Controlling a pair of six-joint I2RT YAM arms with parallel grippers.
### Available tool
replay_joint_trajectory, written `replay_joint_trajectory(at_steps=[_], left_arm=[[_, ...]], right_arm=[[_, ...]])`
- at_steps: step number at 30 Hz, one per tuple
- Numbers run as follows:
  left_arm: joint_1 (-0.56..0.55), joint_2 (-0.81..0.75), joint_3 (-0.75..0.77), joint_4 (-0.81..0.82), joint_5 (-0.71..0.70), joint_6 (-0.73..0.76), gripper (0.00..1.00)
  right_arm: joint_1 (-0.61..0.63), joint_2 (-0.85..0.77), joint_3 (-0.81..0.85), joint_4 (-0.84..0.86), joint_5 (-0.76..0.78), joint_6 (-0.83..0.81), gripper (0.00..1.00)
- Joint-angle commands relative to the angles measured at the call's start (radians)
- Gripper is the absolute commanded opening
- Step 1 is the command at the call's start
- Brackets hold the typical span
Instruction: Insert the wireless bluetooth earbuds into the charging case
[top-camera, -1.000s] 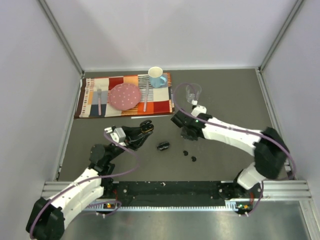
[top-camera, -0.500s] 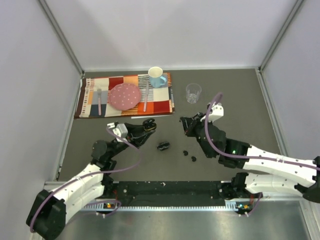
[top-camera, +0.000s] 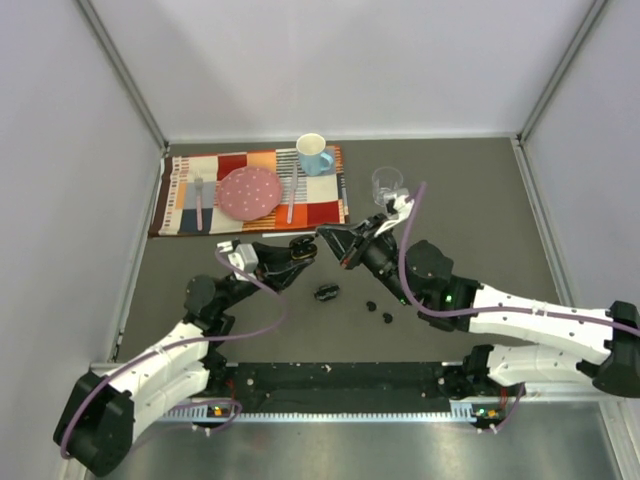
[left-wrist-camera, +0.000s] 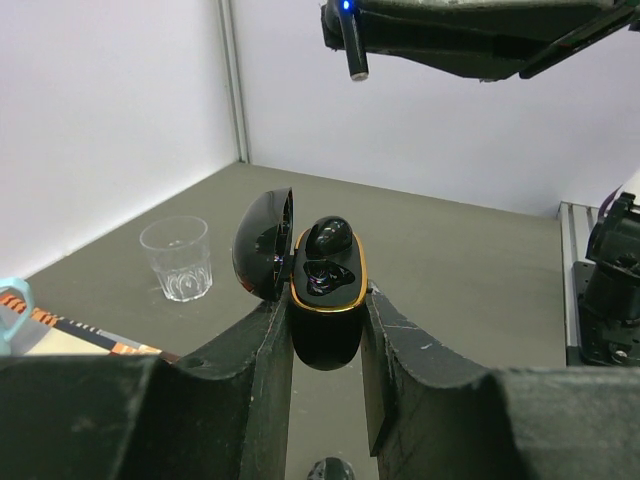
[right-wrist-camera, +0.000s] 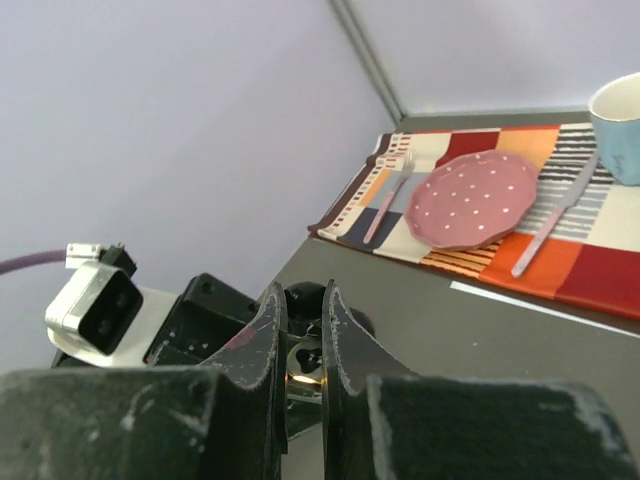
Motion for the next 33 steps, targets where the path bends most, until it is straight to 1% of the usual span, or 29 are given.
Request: replay_joint_trajectory(at_steps=[1, 8, 20, 30, 33], left_arm=[[-0.004, 0.009, 0.052, 0.062, 0.017, -0.013, 0.0], [-0.004, 0.015, 0.063, 0.055, 0.018, -0.017, 0.0], [-0.005, 0.0, 0.061, 0.055, 0.015, -0.03, 0.0], [-0.005, -0.006, 0.058, 0.066, 0.02, -0.037, 0.0], [-0.005, -0.008, 0.058, 0.071, 0.021, -0.039, 0.0]], right_arm=[[0.023, 0.053, 0.087, 0.046, -0.126, -0.075, 0.0], [0.037, 0.111, 0.13, 0.006, -0.155, -0.11, 0.0], [0.056, 0.168, 0.134, -0.023, -0.091, -0.155, 0.0], [0.063, 0.184, 0.104, 0.003, -0.01, -0.181, 0.0], [0.065, 0.188, 0.102, 0.003, -0.013, -0.179, 0.0]])
